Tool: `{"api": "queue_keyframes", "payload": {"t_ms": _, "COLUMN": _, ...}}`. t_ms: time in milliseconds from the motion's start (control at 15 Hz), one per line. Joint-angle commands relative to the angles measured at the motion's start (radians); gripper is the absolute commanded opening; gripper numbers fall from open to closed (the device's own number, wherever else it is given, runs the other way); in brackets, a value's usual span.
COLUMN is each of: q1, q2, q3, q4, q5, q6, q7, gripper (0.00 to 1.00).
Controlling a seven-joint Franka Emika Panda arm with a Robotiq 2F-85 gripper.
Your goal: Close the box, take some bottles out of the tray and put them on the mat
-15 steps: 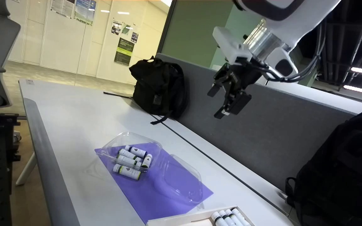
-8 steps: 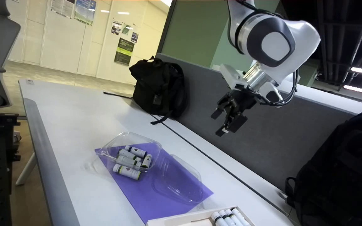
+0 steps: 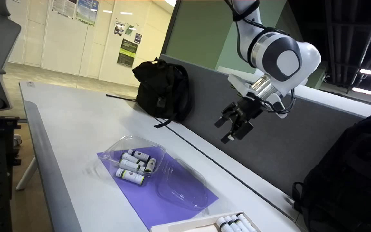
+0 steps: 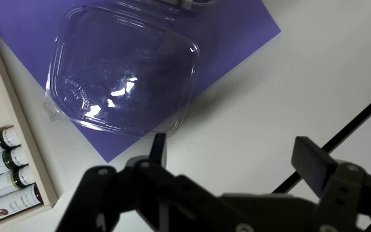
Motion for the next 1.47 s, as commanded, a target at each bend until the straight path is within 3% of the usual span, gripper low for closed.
{"api": "queue_keyframes", "payload": {"t_ms": 0, "q1": -0.023, "q2": 0.000, "q3": 0.028, "q4": 0.004, "q5": -0.019, "q6": 0.001, "q7": 0.009, "gripper": 1.00}}
{"api": "queue_keyframes", "payload": {"t_ms": 133, "q1": -0.024, "q2": 0.000, "q3": 0.028, "q4": 0.006, "q5": -0.019, "q6": -0.003, "q7": 0.010, "gripper": 1.00}}
{"api": "queue_keyframes", "payload": {"t_ms": 667, "q1": 0.047, "q2": 0.205, "q3": 0.016, "q4": 0.281, "q5": -0.192, "q6": -0.058, "q7": 0.138, "gripper": 1.00}}
{"api": "queue_keyframes", "payload": {"t_ms": 1133, "q1": 0.157, "q2": 0.430, "q3": -0.022, "q4": 0.565, "q5": -0.371, "q6": -0.273, "q7": 0.339, "gripper": 1.00}}
{"api": "queue_keyframes", "payload": {"t_ms": 1400, "q1": 0.190, "q2": 0.541, "q3": -0.037, "q4": 0.697, "q5": -0.453, "q6": -0.386, "q7": 0.370, "gripper": 1.00}}
